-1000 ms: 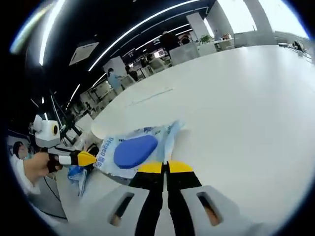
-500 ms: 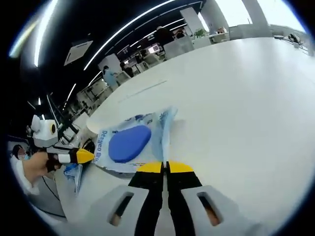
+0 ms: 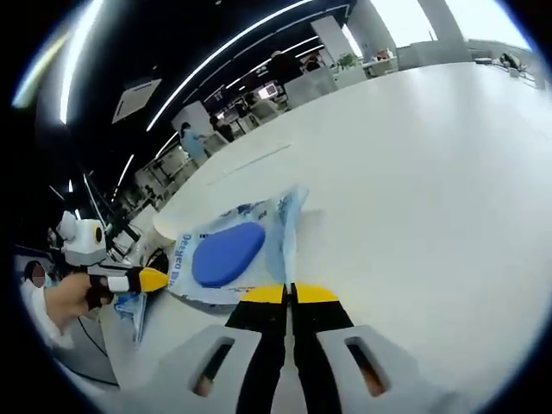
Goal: Arrange the tabletop items into an orderly group along one side of the table until the central work area is clear of visible clutter.
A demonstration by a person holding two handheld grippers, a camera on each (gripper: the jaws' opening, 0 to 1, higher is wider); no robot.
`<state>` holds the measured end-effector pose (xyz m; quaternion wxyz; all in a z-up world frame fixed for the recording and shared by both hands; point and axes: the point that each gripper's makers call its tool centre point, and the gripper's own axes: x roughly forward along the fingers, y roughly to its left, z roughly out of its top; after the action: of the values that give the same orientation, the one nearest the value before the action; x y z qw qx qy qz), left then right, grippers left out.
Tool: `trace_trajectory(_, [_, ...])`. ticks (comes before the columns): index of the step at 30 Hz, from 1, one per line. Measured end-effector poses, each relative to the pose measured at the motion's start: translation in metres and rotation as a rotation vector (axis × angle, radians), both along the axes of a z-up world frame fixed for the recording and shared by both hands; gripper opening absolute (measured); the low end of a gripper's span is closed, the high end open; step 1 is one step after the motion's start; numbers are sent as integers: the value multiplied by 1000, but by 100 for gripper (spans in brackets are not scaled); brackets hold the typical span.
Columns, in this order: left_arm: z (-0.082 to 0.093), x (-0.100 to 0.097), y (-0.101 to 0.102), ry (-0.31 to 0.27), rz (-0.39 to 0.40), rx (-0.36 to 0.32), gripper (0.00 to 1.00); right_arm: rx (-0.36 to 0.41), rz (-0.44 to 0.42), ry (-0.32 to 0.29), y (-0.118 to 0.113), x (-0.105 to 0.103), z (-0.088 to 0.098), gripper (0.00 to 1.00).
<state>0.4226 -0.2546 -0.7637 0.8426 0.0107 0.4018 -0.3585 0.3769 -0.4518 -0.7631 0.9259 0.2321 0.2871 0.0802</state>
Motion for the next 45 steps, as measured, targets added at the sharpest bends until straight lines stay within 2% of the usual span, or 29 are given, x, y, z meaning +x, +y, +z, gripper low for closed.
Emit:
trace_trajectory(4, [0,0,1,-6,13,-9,0,-3,-1,3,1,0,0,0])
trace_trajectory(6, [3,0,1,-11,33,-28,0,-59,22,-16,1,-1,1,0])
trace_trajectory(8, [8,0,0,-22,37,-43,0,-106,49,-38,1,-1,4,6])
trace_trajectory(10, [19,0,-3,-75,8,-52,0,-113,66,-63,4,-2,10,11])
trace_trajectory(12, [30,2,-3,-134,-16,-46,14,-119,93,-102,6,-3,22,16])
trace_trajectory(14, [38,2,-3,-148,-22,-63,34,-126,106,-112,7,-6,28,24])
trace_trajectory(18, [53,5,0,-201,-18,-79,62,-131,125,-186,11,-5,46,45])
trace_trajectory(20, [59,4,1,-231,-31,-91,76,-129,140,-212,17,-6,55,65])
trace_trajectory(22, [64,5,4,-255,-27,-85,86,-130,144,-215,20,-6,60,83])
trace_trajectory(23, [66,7,5,-270,-19,-84,92,-126,155,-215,24,-7,62,85])
trace_trajectory(25, [69,8,7,-270,-9,-93,100,-122,178,-216,28,-7,64,84])
trace_trajectory(37, [73,4,7,-245,-3,-130,95,-140,216,-183,35,-8,58,83])
trace_trajectory(45, [67,-7,17,-224,-13,-121,90,-139,229,-172,40,-15,55,82])
